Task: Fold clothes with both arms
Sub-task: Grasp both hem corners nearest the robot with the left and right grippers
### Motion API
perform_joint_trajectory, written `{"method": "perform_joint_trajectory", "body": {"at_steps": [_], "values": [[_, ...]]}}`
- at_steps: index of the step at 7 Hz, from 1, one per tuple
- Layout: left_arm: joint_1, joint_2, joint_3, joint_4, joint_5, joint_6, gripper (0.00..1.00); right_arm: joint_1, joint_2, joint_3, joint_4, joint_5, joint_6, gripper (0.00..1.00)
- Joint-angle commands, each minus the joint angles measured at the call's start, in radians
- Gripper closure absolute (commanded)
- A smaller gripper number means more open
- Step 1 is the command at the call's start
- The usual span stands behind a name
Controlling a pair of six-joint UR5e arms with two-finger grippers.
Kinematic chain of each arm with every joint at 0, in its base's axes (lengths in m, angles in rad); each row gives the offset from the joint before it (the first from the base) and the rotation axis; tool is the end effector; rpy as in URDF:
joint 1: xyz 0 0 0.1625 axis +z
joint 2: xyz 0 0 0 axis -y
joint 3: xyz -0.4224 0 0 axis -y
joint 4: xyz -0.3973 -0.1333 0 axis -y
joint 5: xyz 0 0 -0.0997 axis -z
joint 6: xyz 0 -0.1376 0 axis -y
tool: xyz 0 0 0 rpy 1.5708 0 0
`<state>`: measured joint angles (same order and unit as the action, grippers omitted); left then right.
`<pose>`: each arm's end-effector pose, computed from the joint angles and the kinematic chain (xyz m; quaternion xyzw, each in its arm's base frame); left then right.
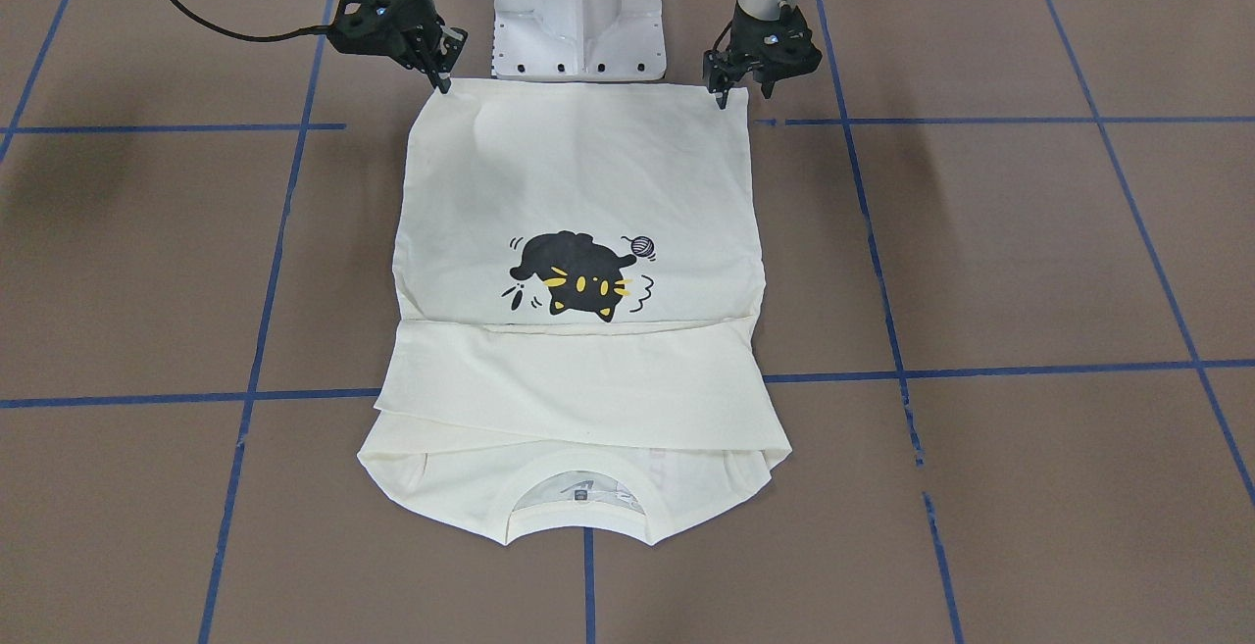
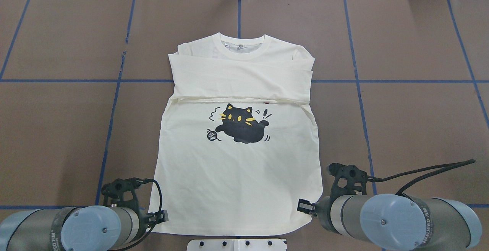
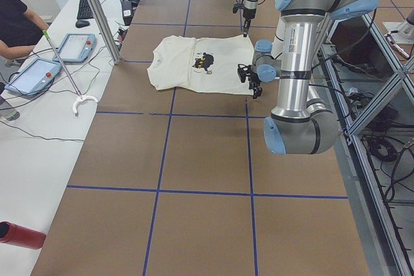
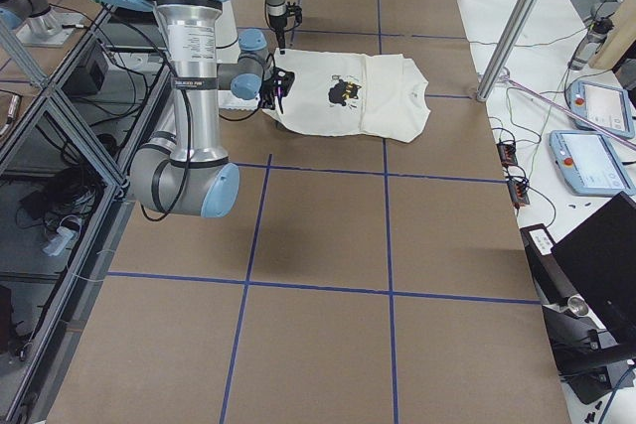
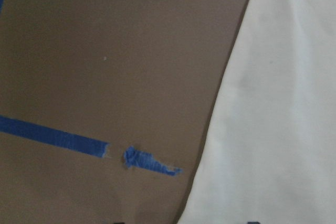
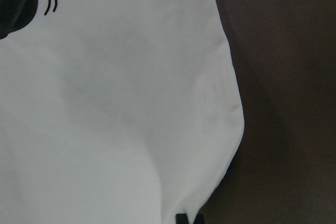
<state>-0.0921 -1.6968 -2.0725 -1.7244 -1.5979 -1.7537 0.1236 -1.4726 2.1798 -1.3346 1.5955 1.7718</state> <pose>0.5281 -0.1789 0.3757 -0.0298 0.3798 -0.1216 0.9166 -0.4934 -0.1922 0.3248 -0.0286 -0.4536 0.1384 0.8799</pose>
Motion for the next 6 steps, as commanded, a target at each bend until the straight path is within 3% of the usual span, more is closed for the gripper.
{"method": "perform_joint_trajectory", "body": {"at_steps": [1, 4, 6], "values": [[0.000, -0.001, -0.001, 0.000, -0.001, 0.000, 0.57, 0.005, 0.000, 0.005, -0.002, 0.003, 0.000, 1.00], [0.005, -0.003, -0.001, 0.000, -0.001, -0.001, 0.69, 0.007, 0.000, 0.003, 0.000, 0.003, 0.000, 1.00], [0.005, -0.003, -0.003, 0.000, -0.001, -0.001, 0.86, 0.007, -0.002, 0.003, 0.000, 0.003, -0.002, 1.00]]}}
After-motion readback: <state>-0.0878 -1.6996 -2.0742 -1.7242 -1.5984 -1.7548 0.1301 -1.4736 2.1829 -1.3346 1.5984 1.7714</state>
